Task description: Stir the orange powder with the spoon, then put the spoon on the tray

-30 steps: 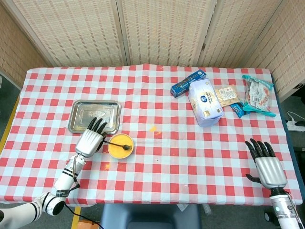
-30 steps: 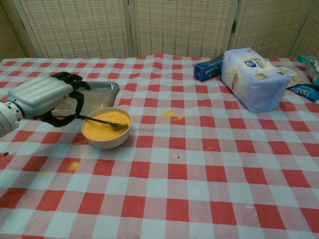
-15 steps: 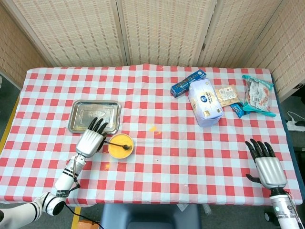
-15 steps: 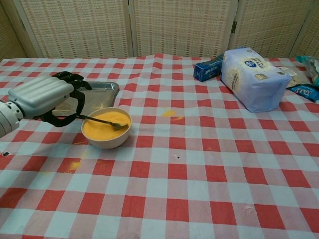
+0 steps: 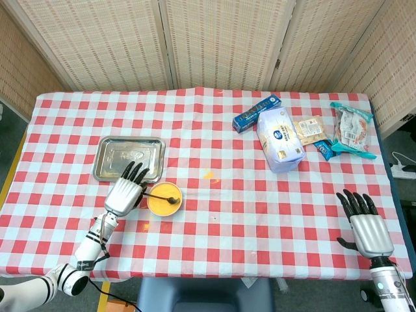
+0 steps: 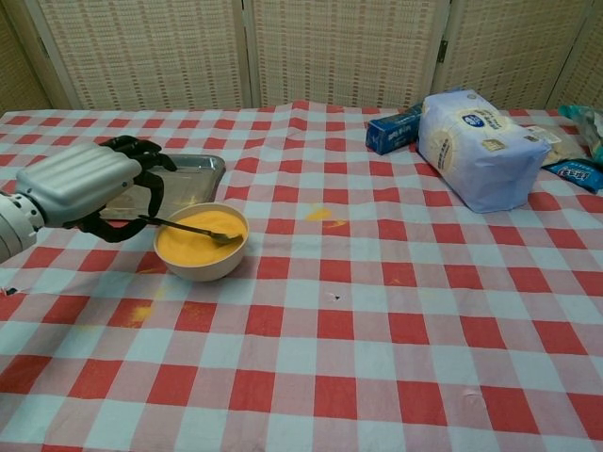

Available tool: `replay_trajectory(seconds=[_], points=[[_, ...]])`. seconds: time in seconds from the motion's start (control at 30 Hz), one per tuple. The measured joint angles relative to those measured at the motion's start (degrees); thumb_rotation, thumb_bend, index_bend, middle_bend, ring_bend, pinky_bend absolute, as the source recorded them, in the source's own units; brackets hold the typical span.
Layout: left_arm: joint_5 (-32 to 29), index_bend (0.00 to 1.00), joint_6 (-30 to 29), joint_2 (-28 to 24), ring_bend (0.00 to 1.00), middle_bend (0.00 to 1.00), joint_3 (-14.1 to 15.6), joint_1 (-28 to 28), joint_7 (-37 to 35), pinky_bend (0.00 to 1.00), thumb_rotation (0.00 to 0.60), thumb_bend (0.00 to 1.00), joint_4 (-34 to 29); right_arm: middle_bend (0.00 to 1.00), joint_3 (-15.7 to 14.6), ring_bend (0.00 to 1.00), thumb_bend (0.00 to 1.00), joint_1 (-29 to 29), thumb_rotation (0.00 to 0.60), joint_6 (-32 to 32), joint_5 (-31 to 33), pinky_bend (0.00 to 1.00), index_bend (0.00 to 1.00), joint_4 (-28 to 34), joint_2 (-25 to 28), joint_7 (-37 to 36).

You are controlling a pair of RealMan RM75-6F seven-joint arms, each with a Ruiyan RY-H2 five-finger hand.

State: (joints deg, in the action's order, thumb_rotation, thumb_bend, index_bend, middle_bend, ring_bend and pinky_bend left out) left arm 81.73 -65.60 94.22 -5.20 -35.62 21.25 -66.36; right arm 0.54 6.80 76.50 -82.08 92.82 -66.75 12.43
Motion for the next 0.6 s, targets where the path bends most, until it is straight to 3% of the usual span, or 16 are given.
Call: replay_trajectory(seconds=[0.6], points=[[-0.4, 0.69, 0.6, -0.7, 0.00, 0.19, -0.2, 0.2, -0.5, 0.04, 0.600, 0.44, -1.2, 0.00, -0.1, 0.00, 0.04, 0.0, 0.600, -0.2, 0.0, 0.00, 0.00, 0.1, 0.0, 0.1]])
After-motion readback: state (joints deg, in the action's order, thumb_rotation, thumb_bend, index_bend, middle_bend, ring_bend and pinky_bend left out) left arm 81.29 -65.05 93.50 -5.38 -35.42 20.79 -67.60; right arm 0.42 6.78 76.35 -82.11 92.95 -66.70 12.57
